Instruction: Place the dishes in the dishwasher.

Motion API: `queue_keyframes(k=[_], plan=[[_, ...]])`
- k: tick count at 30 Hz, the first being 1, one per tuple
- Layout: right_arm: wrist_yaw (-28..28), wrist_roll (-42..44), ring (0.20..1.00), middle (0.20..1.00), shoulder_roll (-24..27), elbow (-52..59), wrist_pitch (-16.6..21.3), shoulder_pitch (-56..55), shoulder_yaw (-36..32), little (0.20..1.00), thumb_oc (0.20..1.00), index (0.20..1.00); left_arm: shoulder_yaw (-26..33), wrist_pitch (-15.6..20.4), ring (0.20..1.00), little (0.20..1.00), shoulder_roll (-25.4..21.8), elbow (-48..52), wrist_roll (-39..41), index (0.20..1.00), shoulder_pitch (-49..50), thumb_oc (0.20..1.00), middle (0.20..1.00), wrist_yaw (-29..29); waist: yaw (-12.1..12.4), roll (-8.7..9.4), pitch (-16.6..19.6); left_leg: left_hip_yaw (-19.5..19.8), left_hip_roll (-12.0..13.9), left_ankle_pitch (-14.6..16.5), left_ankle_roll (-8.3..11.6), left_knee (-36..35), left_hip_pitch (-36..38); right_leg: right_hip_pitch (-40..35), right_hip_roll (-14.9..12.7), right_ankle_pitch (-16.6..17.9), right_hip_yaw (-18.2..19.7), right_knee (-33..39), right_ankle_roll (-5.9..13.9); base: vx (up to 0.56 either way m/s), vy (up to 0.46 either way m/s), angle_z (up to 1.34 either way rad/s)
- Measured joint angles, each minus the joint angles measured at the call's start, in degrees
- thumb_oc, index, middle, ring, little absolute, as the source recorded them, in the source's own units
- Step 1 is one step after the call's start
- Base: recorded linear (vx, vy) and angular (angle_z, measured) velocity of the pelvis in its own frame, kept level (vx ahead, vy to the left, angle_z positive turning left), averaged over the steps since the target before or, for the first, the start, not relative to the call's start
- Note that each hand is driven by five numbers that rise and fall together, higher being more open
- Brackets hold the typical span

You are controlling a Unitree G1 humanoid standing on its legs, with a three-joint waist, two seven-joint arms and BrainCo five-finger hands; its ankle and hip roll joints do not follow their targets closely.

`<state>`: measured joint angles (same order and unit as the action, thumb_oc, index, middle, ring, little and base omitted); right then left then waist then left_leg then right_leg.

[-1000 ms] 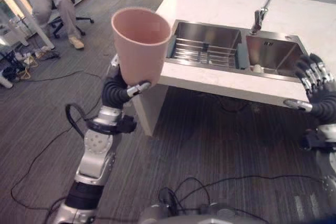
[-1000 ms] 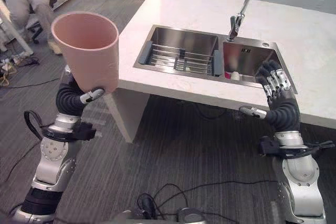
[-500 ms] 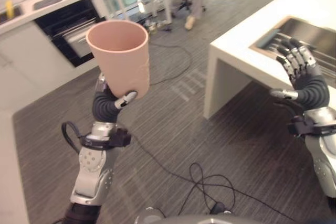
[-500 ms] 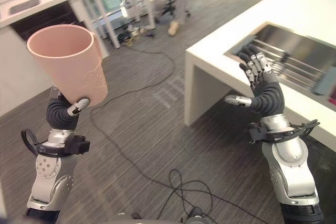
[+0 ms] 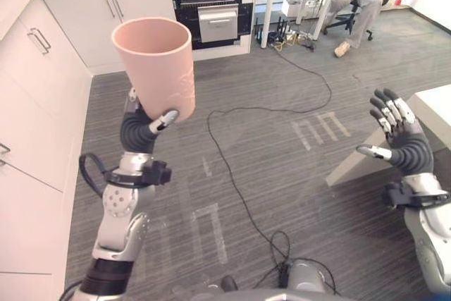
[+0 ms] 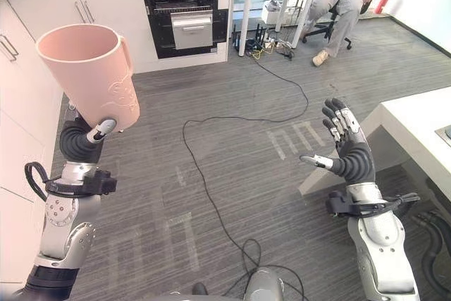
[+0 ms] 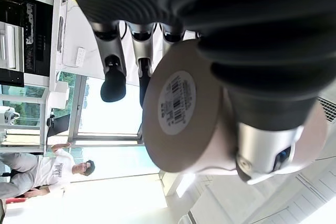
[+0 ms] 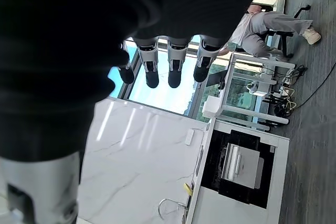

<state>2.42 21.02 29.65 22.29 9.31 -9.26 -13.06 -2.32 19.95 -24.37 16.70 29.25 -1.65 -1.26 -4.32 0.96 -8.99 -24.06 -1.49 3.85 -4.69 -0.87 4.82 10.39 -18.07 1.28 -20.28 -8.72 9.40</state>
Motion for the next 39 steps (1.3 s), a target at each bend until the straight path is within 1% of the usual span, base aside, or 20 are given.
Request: queue_keyframes(k=[3,5,6,7,8,9,11,12,13,14,15,17,18,20,21,22,23,26,32,39], plan=[[0.48,0.08,1.0,1.0,-1.61,-0.34,0.11,0.45,1.37,1.0,1.0,1.0,-0.59,0.12,0.2,0.2,-0.11,-0.87,-0.15,0.2,1.23,0.2,0.2,0.67,-0.15,1.1,0.06,-0.2,0.95,0.91,1.51,1.77,0.46,-1.84,-4.34,6.91,0.62,6.42,3.35,0.16,-0.514,-0.12],[0.3,-0.27,1.0,1.0,-2.36,-0.16,0.15,0.59,1.47,1.0,1.0,1.0,-0.39,0.11,0.2,0.2,-0.16,-0.84,-0.08,0.2,1.74,0.2,0.2,0.55,-0.03,1.98,0.07,0.16,2.59,0.58,2.91,2.26,0.79,-3.96,-3.84,8.49,-0.99,7.8,1.94,0.15,-0.673,-0.06],[0.1,-0.19,1.0,1.0,-1.77,-1.44,-0.21,0.84,1.39,1.0,1.0,1.0,0.34,-0.06,0.2,0.2,-0.53,-0.62,0.45,0.2,2.64,0.2,0.2,0.46,0.08,3.07,0.16,-0.02,4.37,0.5,4.92,2.84,1.56,-7.05,-1.71,8.92,-4.78,9.49,1.7,0.16,-0.517,0.0],[-0.16,-0.03,1.0,1.0,-0.4,-0.76,-0.25,0.42,1.03,1.0,1.0,1.0,1.64,-0.21,0.2,0.2,-1.32,0.96,1.8,0.2,4.79,0.2,0.2,0.58,0.33,3.87,0.3,-0.11,6.81,1.11,7.28,4.0,1.79,-10.21,2.7,8.21,-6.11,10.56,0.65,0.19,-0.496,-0.2],[-0.54,0.47,1.0,1.0,0.85,-0.33,-0.2,1.04,0.93,1.0,1.0,1.0,2.5,-0.23,0.2,0.2,-0.49,1.82,2.58,0.2,7.0,0.2,0.2,0.58,0.93,3.52,0.48,0.01,9.78,0.92,9.41,4.64,2.74,-12.83,7.04,5.39,-5.64,12.78,-2.36,0.14,-0.516,-0.08],[-0.62,0.49,1.0,1.0,2.65,-0.47,-0.37,2.22,1.27,1.0,1.0,1.0,1.7,-0.6,0.2,0.2,0.35,1.86,3.39,0.2,7.08,0.2,0.2,-0.27,0.11,1.72,0.51,-0.3,13.99,-0.06,10.98,6.55,2.17,-13.46,11.09,2.88,-6.67,12.17,-4.73,0.14,-0.549,-0.03],[-0.62,0.56,1.0,1.0,4.87,-0.31,-1.56,2.09,0.1,1.0,1.0,1.0,1.04,-0.95,0.2,0.2,0.37,1.83,3.72,0.2,6.75,0.2,0.2,-1.12,0.37,2.34,0.52,-2.98,19.58,-3.42,12.43,15.36,-1.53,-14.66,14.97,-0.16,-7.26,12.28,-8.01,0.02,-0.236,0.24],[-0.62,0.66,1.0,1.0,4.34,-0.59,-1.97,3.17,-2.62,1.0,1.0,1.0,-0.87,-1.28,0.2,0.2,1.21,1.04,4.45,0.2,3.19,0.2,0.2,-1.11,0.83,3.82,-0.04,-1.68,20.63,-2.74,14.25,28.89,-10.18,-15.25,14.5,-1.69,-8.28,14.12,-9.31,-0.06,0.079,0.54],[-0.91,0.74,1.0,1.0,4.19,-2.27,-2.6,7.52,-1.61,1.0,1.0,1.0,-2.48,-1.26,0.2,0.2,2.41,1.08,4.61,0.2,-0.18,0.2,0.2,-0.98,0.1,3.32,-0.69,-4.22,17.01,-0.62,13.43,24.52,-14.2,-15.08,13.89,-0.37,-10.07,13.83,-7.7,-0.03,0.166,0.38],[-0.63,0.51,1.0,1.0,4.65,-3.0,-2.74,10.14,2.54,1.0,1.0,1.0,-2.83,-0.68,0.2,0.2,2.4,1.35,4.59,0.2,-2.15,0.2,0.2,-0.97,0.29,0.97,-1.04,-6.95,15.34,-1.79,11.9,14.59,-14.25,-14.97,15.58,-0.32,-10.43,12.87,-7.76,0.04,0.216,-0.12],[-0.16,0.41,1.0,1.0,4.62,-2.46,-2.66,10.16,5.67,1.0,1.0,1.0,-2.75,0.01,0.2,0.2,2.32,1.32,4.57,0.2,-1.98,0.2,0.2,-0.78,0.37,-0.29,-1.08,-7.68,15.09,-2.55,10.68,10.71,-12.59,-15.3,16.47,-0.37,-10.63,12.31,-7.76,0.06,0.201,-0.63],[1.36,0.45,1.0,1.0,4.59,-1.41,-2.07,6.76,5.91,1.0,1.0,1.0,-1.46,0.9,0.2,0.2,2.31,1.11,4.49,0.2,-1.79,0.2,0.2,0.4,-0.05,0.37,-1.1,-4.51,12.15,-2.3,9.73,10.86,-9.01,-17.33,15.46,-1.25,-12.9,13.61,-7.51,0.07,0.123,-0.62],[2.16,0.49,1.0,1.0,4.56,-1.46,-1.99,4.42,3.38,1.0,1.0,1.0,-0.76,1.18,0.2,0.2,2.73,1.06,4.37,0.2,-1.95,0.2,0.2,1.18,-1.4,0.13,-0.99,-4.88,10.81,-2.31,9.76,8.8,-6.17,-18.04,14.65,-1.55,-12.97,13.05,-7.07,0.06,0.079,-0.24],[2.25,0.51,1.0,1.0,4.53,-1.4,-1.36,1.3,-1.17,1.0,1.0,1.0,0.2,2.23,0.2,0.2,4.08,1.11,3.89,0.2,-2.92,0.2,0.2,1.58,-3.64,-1.06,-0.32,-3.22,11.06,-3.12,9.48,2.57,-2.61,-17.91,15.42,-1.71,-12.28,11.95,-6.84,0.06,0.093,0.02],[2.33,0.49,1.0,1.0,4.49,-1.02,-1.19,1.05,-1.39,1.0,1.0,1.0,0.2,2.44,0.2,0.2,4.75,1.09,3.76,0.2,-2.69,0.2,0.2,2.16,-3.37,-0.72,-0.33,-2.28,10.85,-5.73,8.63,1.98,-2.66,-17.94,15.34,-1.71,-11.68,11.46,-6.83,-0.02,0.105,0.49],[3.21,0.46,1.0,1.0,4.12,1.38,-0.53,0.05,-1.29,1.0,1.0,1.0,0.27,2.51,0.2,0.2,5.69,0.99,3.59,0.2,-2.14,0.2,0.2,3.72,-3.36,0.05,0.34,0.02,9.29,-6.04,7.86,0.57,-2.7,-17.89,14.0,-1.65,-8.26,9.51,-6.75,-0.01,0.116,0.81],[3.48,0.41,1.0,1.0,3.86,2.16,-0.01,0.13,-1.11,1.0,1.0,1.0,0.52,2.96,0.2,0.2,5.52,1.01,3.33,0.2,-2.13,0.2,0.2,4.7,-2.85,0.5,0.9,0.83,8.13,-6.89,6.24,-0.62,-2.66,-17.69,13.07,-1.64,-7.21,8.42,-6.75,0.0,0.112,1.09],[4.2,0.25,1.0,1.0,2.04,3.62,0.07,1.22,-0.71,1.0,1.0,1.0,3.49,6.04,0.2,0.2,5.42,1.17,3.26,0.2,-0.08,0.2,0.2,9.71,0.14,0.78,3.36,3.89,4.95,-7.27,4.94,-2.3,-2.29,-17.95,10.47,-1.19,-7.15,6.84,-6.05,0.05,0.077,0.65],[4.67,0.2,1.0,1.0,1.75,2.99,-0.02,5.06,1.37,1.0,1.0,1.0,3.66,7.88,0.2,0.2,4.86,1.32,0.66,0.2,1.14,0.2,0.2,15.75,4.43,1.16,3.63,5.22,3.18,-6.93,4.61,-3.38,-1.88,-19.72,9.13,-0.53,-7.36,7.08,-4.63,0.04,0.069,0.28],[4.45,0.16,1.0,1.0,1.82,3.05,0.0,5.05,1.41,1.0,1.0,1.0,6.04,8.19,0.2,0.2,4.87,1.33,0.35,0.2,2.37,0.2,0.2,16.31,5.36,2.21,4.07,4.98,3.11,-6.58,4.36,-2.9,-3.16,-20.38,8.62,-0.66,-10.12,7.37,-4.39,0.03,0.017,0.27]])
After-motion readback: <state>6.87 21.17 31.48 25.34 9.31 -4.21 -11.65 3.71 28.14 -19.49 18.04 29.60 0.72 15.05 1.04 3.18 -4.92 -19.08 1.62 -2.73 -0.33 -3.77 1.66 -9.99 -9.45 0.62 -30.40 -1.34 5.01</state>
